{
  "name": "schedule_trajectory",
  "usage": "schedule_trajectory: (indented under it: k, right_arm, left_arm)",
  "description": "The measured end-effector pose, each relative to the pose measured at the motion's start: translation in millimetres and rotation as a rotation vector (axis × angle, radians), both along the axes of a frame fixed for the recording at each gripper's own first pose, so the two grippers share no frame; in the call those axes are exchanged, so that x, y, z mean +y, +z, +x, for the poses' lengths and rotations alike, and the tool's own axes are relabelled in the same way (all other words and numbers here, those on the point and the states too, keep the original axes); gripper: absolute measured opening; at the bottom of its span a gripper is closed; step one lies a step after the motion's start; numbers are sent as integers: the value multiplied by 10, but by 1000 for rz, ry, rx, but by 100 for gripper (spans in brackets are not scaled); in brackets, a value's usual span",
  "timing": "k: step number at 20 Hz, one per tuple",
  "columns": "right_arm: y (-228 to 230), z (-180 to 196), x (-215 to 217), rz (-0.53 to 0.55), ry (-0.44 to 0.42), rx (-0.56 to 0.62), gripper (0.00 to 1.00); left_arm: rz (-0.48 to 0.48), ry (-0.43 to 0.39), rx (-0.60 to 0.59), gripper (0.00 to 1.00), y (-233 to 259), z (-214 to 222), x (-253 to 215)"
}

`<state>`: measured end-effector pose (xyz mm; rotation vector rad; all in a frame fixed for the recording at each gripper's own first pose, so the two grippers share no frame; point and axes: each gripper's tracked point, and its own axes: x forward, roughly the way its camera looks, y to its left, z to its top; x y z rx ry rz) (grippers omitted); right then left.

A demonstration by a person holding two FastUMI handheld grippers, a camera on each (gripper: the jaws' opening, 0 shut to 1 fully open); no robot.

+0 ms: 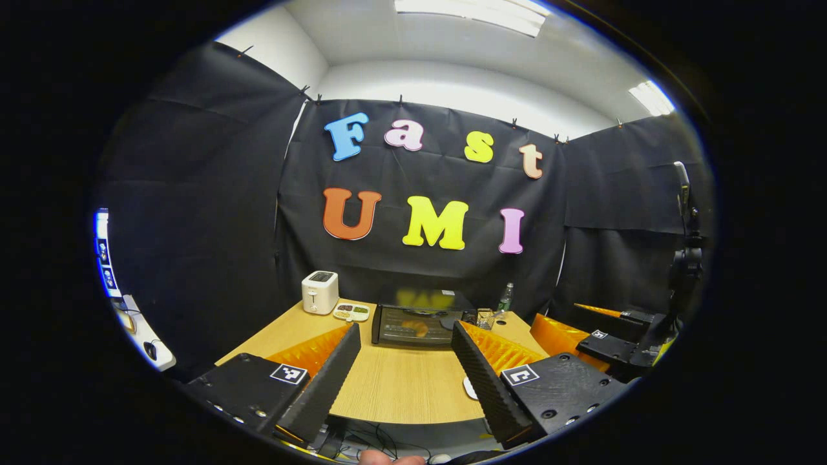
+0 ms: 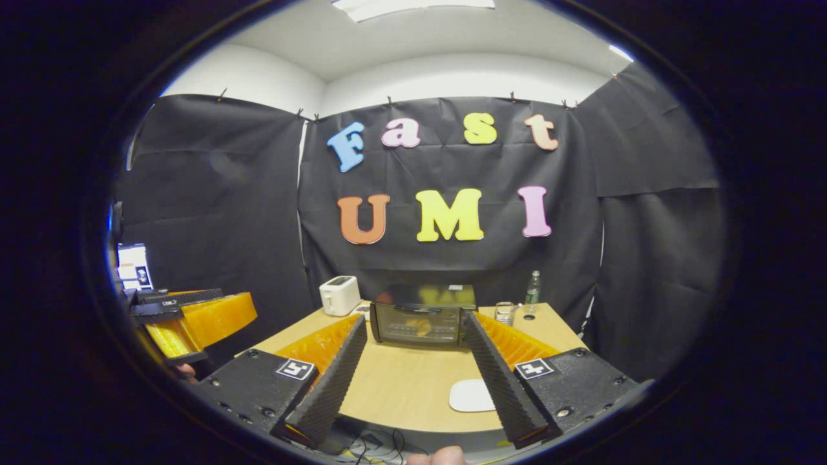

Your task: Open the electric oven with the left hand, put the food in, and close the electric oven.

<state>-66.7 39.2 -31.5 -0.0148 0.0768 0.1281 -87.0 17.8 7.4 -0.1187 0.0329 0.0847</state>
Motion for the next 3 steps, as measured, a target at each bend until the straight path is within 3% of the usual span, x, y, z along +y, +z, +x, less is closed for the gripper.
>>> schedule_trajectory:
  k: [3]
  right_arm:
    - [9, 23, 6, 9, -3, 1, 97]
  left_arm:
    - [9, 2, -5, 94, 14, -7, 13]
